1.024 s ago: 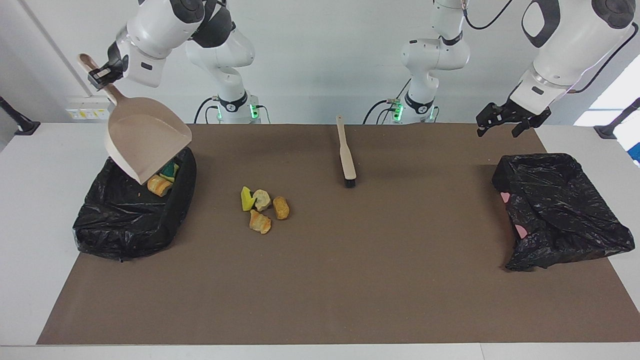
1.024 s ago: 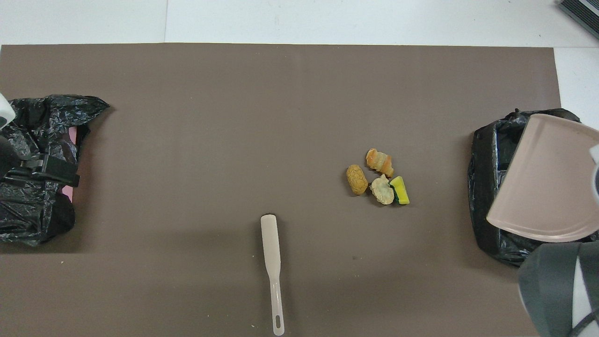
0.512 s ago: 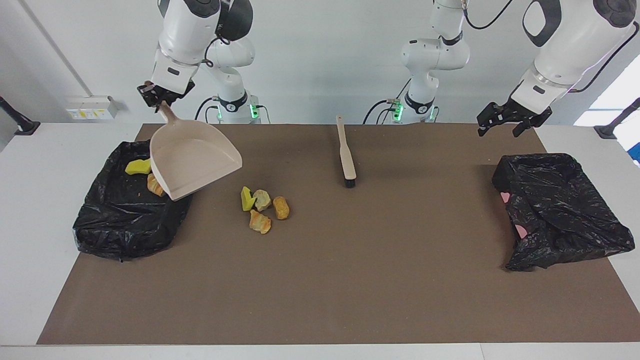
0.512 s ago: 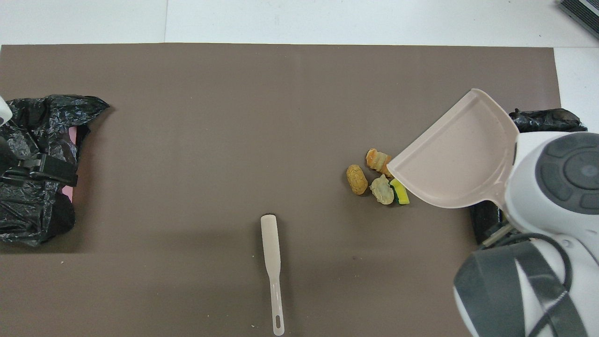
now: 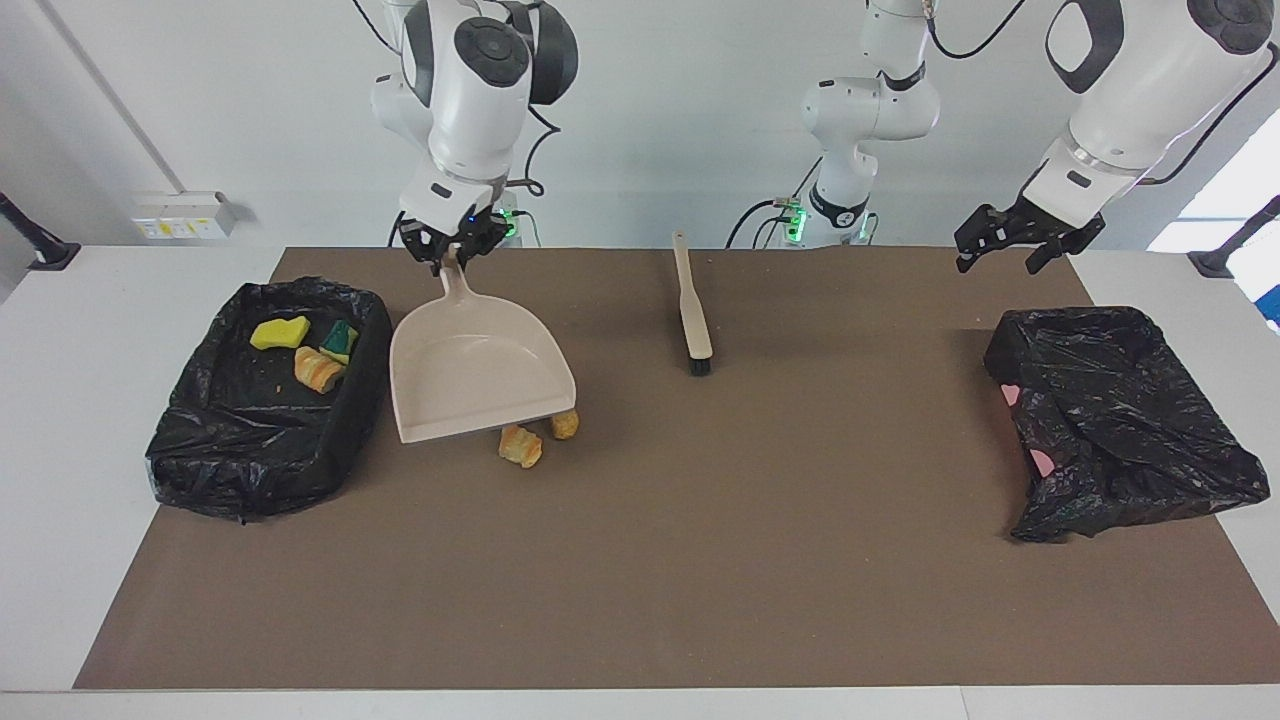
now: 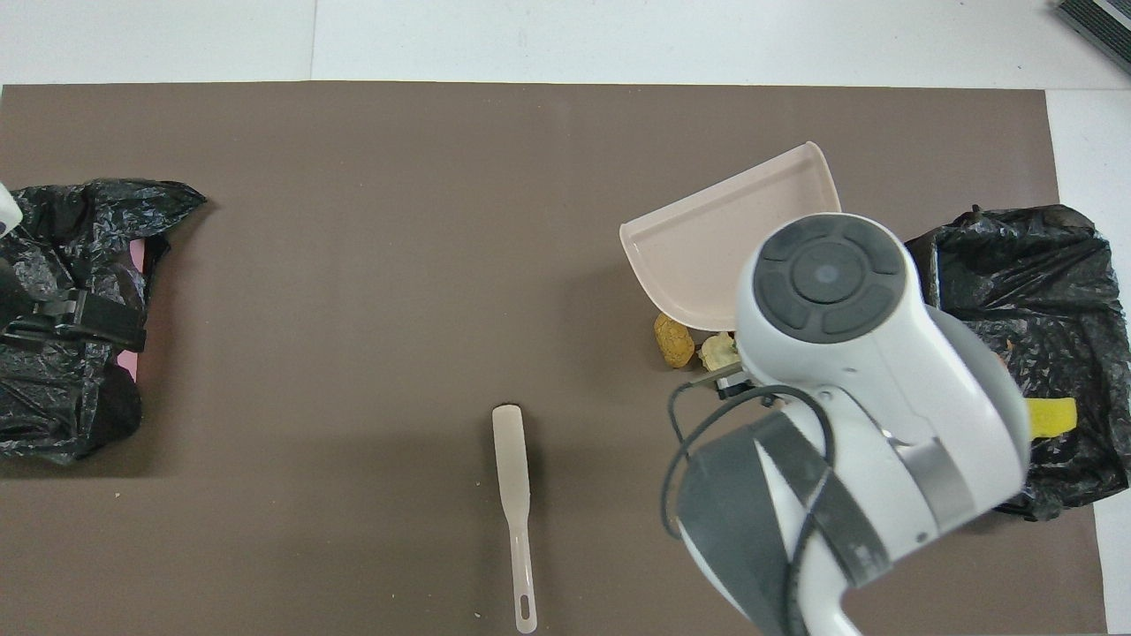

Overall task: Sweep and dump trash in bin
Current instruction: 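Bring the empty dustpan back and lower it with the right gripper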

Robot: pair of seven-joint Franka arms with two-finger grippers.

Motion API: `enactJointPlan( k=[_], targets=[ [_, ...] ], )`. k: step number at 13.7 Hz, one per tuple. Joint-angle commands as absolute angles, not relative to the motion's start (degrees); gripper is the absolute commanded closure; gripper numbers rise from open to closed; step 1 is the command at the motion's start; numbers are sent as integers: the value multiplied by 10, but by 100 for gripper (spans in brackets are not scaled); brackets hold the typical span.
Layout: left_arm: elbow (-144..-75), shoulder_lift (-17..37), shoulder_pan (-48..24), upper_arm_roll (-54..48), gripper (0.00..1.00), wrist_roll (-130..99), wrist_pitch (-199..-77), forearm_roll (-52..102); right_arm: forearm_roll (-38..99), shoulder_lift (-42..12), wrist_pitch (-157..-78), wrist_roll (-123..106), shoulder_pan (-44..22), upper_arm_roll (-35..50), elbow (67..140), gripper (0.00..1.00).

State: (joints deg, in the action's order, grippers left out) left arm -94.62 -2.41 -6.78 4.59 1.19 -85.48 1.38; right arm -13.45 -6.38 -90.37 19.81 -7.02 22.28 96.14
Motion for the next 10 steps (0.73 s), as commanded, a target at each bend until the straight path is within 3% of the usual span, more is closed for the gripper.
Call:
enactJointPlan(
  k=[1, 6, 10],
  targets=[
    [-935, -23, -61, 41, 0, 20, -844, 6, -120, -197, -901, 305, -120, 224, 812, 100],
    [-934, -23, -62, 40, 0, 20, -844, 6, -90, -347, -990, 436, -202, 223, 679, 100],
    [-935, -23, -62, 41, 0, 20, -843, 6, -86, -405, -1026, 442, -224, 223, 668, 100]
  ],
)
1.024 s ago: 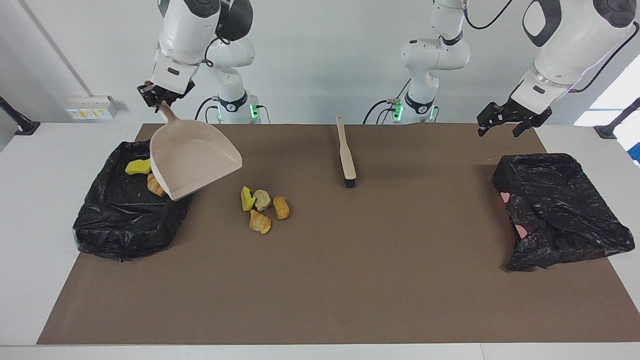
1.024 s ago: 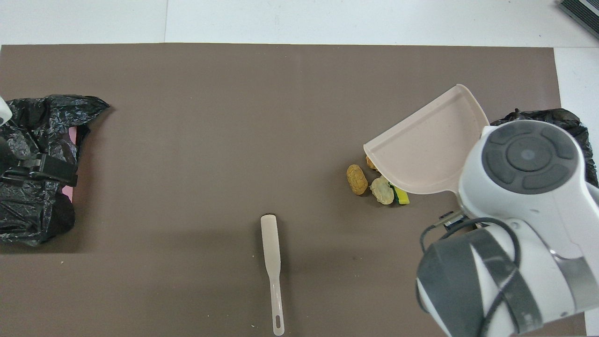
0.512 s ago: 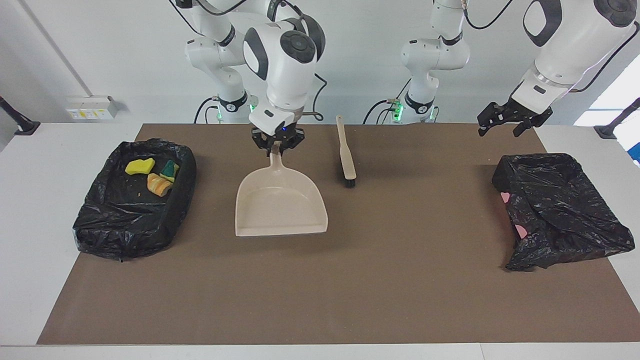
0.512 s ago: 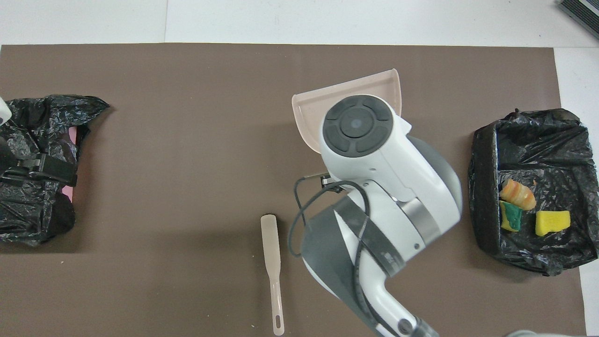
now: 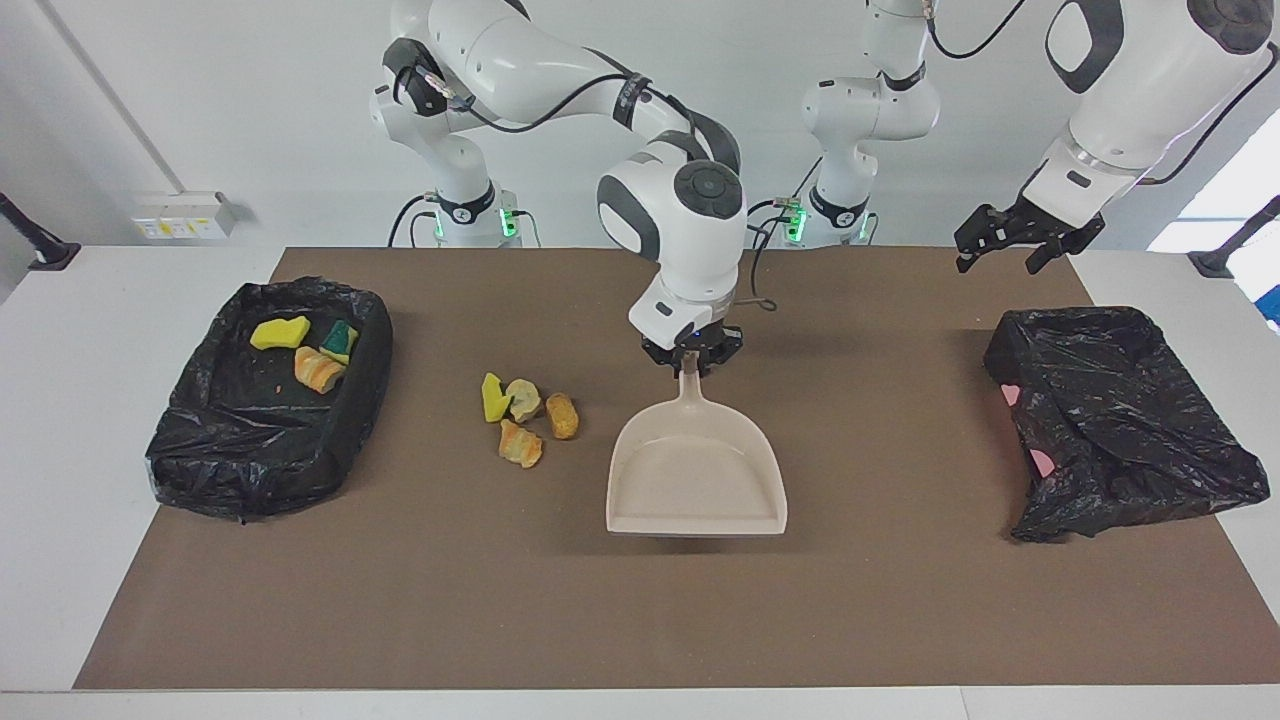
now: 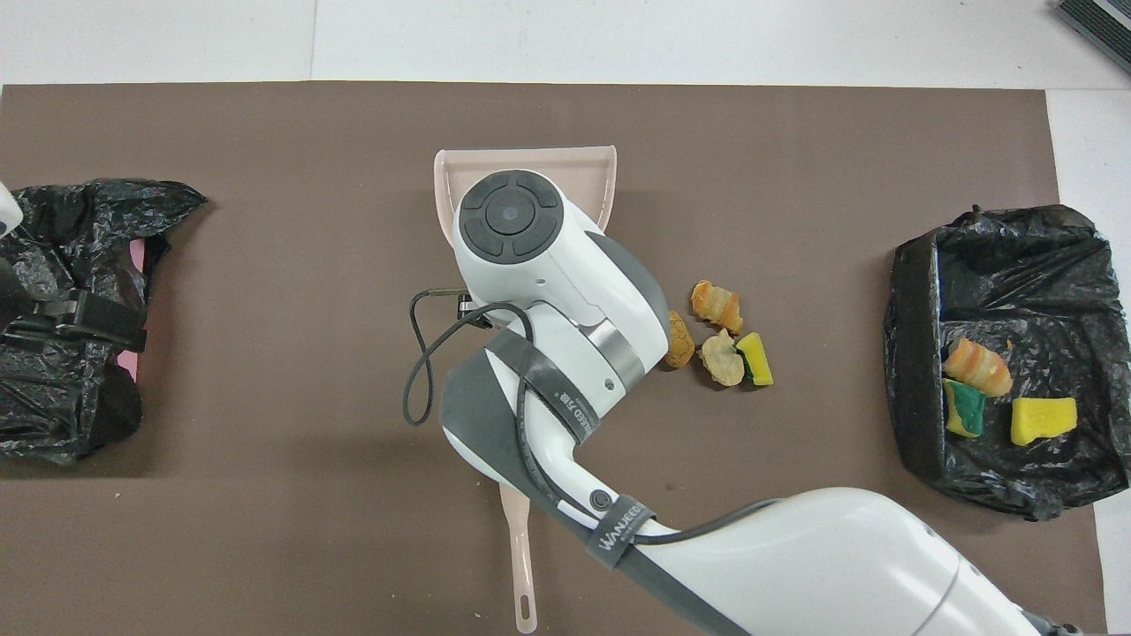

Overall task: Sweep and dump trash in bin
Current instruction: 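Bring the empty dustpan back and lower it with the right gripper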

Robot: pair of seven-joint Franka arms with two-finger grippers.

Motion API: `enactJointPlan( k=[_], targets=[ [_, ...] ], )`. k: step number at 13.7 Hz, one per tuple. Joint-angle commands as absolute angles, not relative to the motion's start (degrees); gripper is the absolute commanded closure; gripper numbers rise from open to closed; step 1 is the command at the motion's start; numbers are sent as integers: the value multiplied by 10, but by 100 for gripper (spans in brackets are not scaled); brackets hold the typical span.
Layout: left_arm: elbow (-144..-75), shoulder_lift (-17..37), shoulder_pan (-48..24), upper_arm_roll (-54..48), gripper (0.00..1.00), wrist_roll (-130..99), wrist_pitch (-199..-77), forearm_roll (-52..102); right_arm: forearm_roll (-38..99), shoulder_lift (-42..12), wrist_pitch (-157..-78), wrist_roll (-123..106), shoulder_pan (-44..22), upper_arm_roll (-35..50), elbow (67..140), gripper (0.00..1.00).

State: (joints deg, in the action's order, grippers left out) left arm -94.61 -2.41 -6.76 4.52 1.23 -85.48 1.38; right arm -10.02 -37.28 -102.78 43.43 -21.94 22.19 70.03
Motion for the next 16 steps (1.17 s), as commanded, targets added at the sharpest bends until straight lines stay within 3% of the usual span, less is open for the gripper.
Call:
enactJointPlan(
  k=[1, 8, 10, 11, 14, 15, 16],
  targets=[
    [-934, -23, -61, 41, 0, 19, -844, 6, -87, -416, -1033, 446, -230, 223, 671, 100],
    [-933, -22, -62, 40, 0, 18, -844, 6, -80, -432, -1084, 454, -226, 221, 690, 97],
    [-933, -22, -64, 40, 0, 17, -849, 6, -52, -427, -1099, 449, -221, 221, 707, 79],
    [-933, -22, -64, 40, 0, 18, -859, 6, -52, -425, -1100, 448, -213, 221, 714, 76],
    [-933, -21, -68, 40, 0, 18, -866, 8, -52, -413, -1091, 447, -212, 221, 733, 55],
    [-933, -21, -69, 40, 0, 18, -865, 9, -52, -404, -1086, 445, -211, 221, 734, 43],
    [-933, -20, -69, 40, 0, 18, -866, 9, -51, -390, -1072, 430, -206, 223, 736, 15]
  ],
)
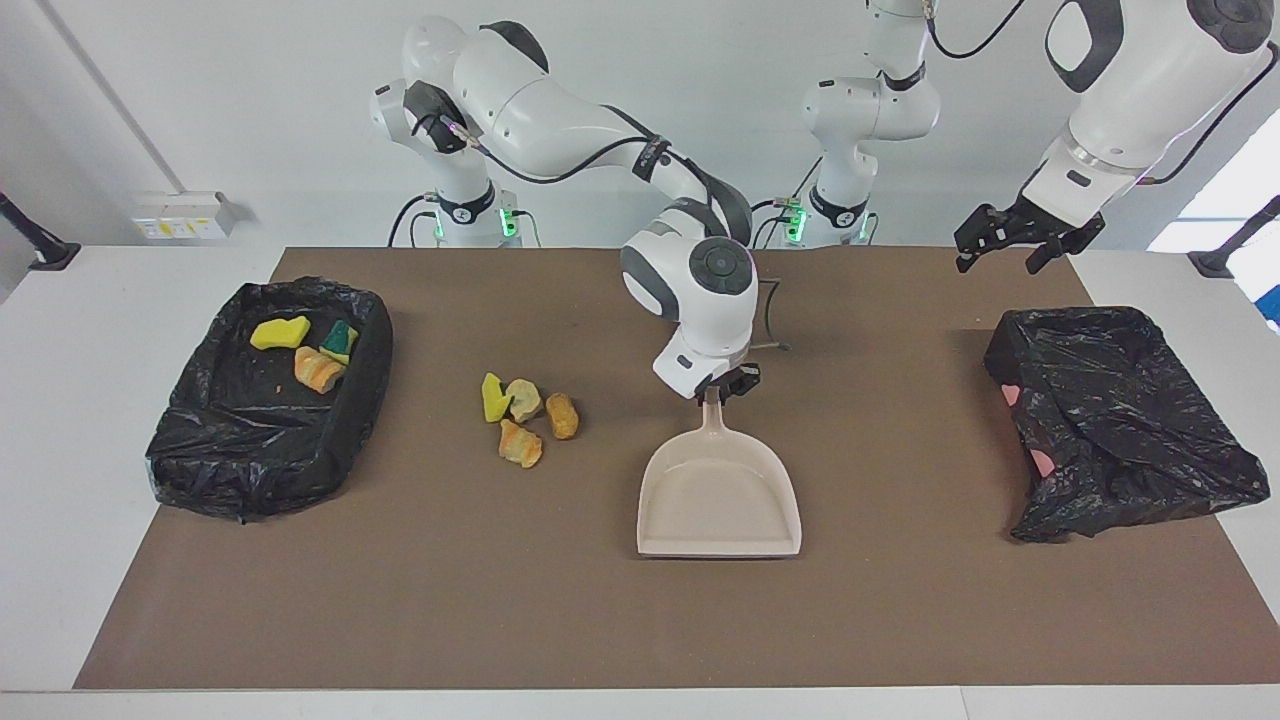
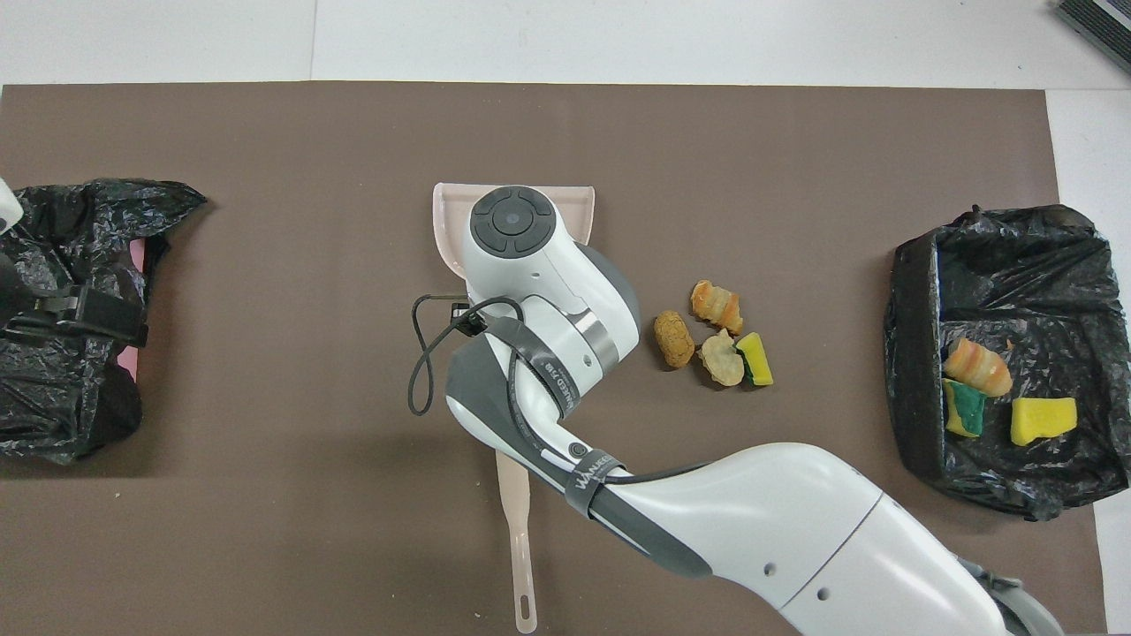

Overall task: Sweep and dump trash in bin
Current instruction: 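Release the dustpan with the right gripper while the left gripper reaches it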

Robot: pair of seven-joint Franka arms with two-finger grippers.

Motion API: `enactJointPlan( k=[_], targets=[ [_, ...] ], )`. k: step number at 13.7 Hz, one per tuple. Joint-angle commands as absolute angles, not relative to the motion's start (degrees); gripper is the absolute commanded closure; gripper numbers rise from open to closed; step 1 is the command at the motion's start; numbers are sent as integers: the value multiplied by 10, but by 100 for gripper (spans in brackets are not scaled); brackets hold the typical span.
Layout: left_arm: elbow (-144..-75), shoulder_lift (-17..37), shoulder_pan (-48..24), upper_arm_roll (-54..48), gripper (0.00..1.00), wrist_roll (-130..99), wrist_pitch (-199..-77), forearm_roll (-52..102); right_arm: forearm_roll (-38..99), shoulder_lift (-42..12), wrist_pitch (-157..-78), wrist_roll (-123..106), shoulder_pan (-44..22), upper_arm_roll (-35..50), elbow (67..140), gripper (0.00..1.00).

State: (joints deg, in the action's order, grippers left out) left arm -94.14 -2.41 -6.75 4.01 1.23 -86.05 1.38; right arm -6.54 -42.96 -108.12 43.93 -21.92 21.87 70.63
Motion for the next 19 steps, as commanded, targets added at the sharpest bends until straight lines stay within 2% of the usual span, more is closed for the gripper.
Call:
enactJointPlan(
  k=[1, 4, 9, 12, 14, 19],
  targets=[
    [-933, -19, -69, 40, 0, 17, -867, 11, -50, -370, -1054, 417, -204, 224, 745, 0],
    [-930, -15, -69, 35, 0, 17, -871, 13, -32, -290, -1024, 423, -204, 225, 811, 0],
    [-939, 10, -126, 32, 0, -34, -953, 33, 70, -72, -1026, 380, -211, 225, 1042, 0],
    [-939, 40, -170, 32, 0, -69, -1006, 33, 109, 12, -1083, 374, -249, 225, 1172, 0],
    [-939, 68, -198, 32, 0, -100, -1038, 33, 125, 28, -1148, 367, -281, 225, 1229, 0],
    [-938, 158, -284, 33, 0, -186, -1127, 25, 125, -6, -1254, 374, -331, 224, 1285, 0]
  ],
)
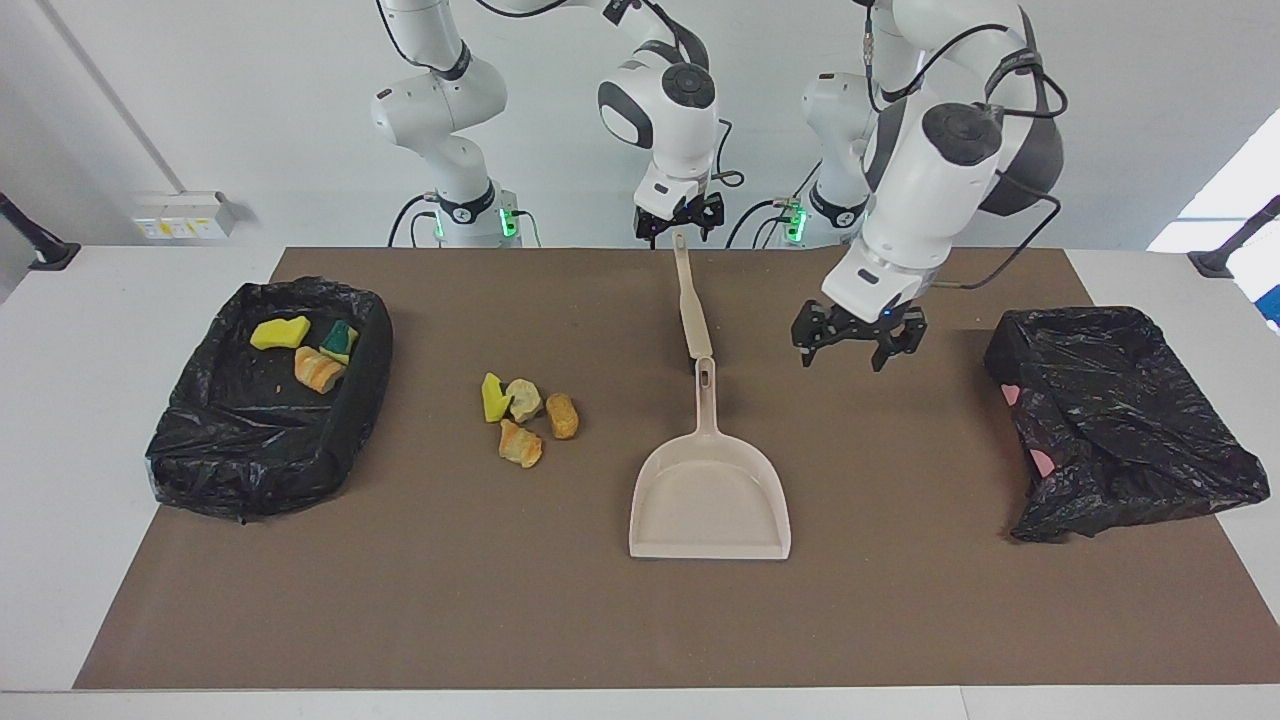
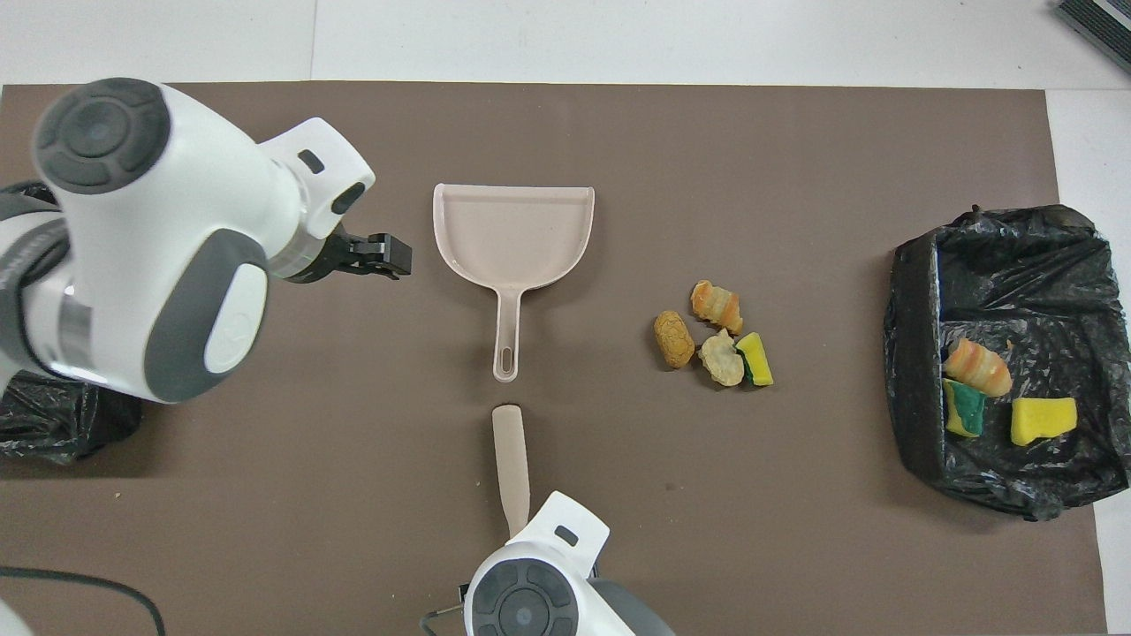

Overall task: Sweep and dump trash in bin
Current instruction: 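Release the dustpan with the right gripper while the left gripper reaches it, then grasp the dustpan handle with the left gripper while the right grasps the brush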

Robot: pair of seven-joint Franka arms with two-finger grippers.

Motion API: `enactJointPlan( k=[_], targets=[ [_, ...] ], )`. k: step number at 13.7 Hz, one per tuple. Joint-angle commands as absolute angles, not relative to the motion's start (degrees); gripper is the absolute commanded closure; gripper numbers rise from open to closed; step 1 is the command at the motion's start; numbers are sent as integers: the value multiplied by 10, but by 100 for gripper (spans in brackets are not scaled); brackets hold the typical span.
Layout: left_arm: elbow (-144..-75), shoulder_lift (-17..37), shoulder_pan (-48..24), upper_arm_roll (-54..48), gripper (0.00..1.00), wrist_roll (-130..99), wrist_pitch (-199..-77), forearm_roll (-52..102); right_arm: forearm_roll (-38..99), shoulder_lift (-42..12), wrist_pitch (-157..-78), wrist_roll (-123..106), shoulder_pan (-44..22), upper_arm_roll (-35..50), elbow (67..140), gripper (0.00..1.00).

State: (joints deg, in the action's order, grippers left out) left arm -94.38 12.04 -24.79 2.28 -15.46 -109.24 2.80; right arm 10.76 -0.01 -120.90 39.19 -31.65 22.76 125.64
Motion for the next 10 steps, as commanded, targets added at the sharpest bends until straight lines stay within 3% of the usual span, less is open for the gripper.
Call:
enactJointPlan(
  k=[1, 7, 8, 10],
  targets=[
    [-941, 168, -291, 33, 0, -199, -1142, 25, 125, -7, -1266, 374, -332, 225, 1295, 0],
    [-1011, 191, -361, 33, 0, -242, -1216, 26, 125, -36, -1325, 372, -333, 224, 1302, 0],
    [-1015, 204, -368, 32, 0, -259, -1225, 26, 125, -38, -1326, 368, -332, 224, 1302, 10],
    [-1012, 210, -380, 33, 0, -265, -1210, 25, 125, -38, -1325, 368, -332, 224, 1301, 85]
  ],
)
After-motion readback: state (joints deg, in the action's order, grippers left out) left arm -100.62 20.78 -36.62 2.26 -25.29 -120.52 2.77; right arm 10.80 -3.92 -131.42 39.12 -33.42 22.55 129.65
